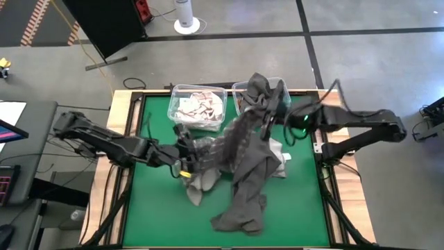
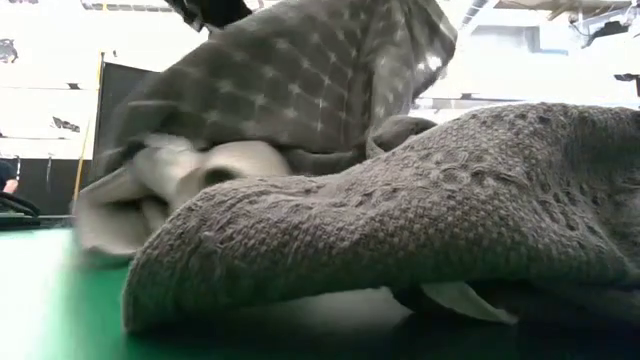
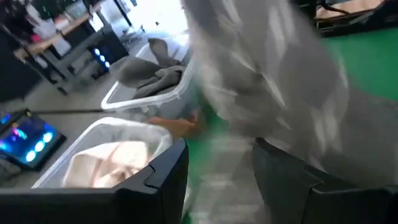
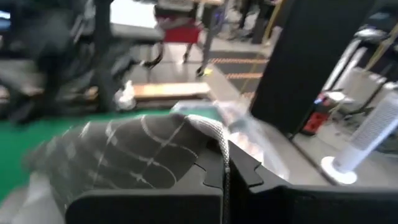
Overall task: Sort towels by color in basket
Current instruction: Put the black striped microfiber towel into the right transparent bin
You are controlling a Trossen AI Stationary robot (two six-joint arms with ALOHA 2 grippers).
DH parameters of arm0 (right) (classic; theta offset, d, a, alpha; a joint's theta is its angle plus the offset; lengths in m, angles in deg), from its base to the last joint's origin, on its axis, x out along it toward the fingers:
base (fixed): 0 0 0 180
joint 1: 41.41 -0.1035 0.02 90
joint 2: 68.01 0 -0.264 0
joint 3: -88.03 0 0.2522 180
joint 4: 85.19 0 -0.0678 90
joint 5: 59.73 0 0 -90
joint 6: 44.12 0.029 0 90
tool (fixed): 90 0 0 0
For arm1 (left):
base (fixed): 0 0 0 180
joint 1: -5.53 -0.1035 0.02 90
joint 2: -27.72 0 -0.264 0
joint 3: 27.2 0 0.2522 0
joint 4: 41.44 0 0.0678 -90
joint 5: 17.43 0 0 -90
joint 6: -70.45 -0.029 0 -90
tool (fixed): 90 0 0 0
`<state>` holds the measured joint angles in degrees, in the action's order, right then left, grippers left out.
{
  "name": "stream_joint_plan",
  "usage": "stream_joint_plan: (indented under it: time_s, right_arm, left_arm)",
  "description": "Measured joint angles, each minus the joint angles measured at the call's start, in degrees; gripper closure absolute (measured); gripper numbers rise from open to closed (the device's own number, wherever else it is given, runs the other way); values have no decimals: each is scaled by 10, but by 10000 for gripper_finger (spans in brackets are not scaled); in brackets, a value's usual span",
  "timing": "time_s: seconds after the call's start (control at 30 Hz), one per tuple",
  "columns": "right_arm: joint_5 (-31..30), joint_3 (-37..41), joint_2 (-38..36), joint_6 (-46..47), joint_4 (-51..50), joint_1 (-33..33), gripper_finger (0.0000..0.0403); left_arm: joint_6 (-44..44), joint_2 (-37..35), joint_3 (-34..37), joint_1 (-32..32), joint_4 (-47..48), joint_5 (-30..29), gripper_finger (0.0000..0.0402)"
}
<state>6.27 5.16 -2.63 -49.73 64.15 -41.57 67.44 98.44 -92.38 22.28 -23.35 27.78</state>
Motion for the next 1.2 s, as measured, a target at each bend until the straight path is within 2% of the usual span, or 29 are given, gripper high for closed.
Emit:
stream_joint_plan:
  time_s: [0.1, 0.17, 0.37, 0.67, 0.9, 1.1, 1.2]
  right_arm:
    - [0, -71, 9, -18, -51, 26, 384]
    - [0, -124, 25, -20, -93, 45, 384]
    - [1, -268, 80, -20, -221, 120, 384]
    - [1, -456, 178, -71, -309, 217, 385]
    - [0, -582, 235, -115, -277, 284, 384]
    - [-21, -632, 269, -184, -177, 346, 384]
    - [-20, -657, 277, -184, -152, 363, 384]
  left_arm:
    - [-39, 32, 44, -8, -111, 1, 233]
    - [-54, 44, 58, -18, -152, 2, 233]
    - [-59, 21, 61, -63, -167, 98, 233]
    - [-55, -26, 122, -124, -217, 136, 233]
    - [-29, -53, 162, -138, -212, 166, 233]
    - [-31, -53, 167, -138, -216, 179, 233]
    - [-43, -52, 167, -137, -216, 180, 233]
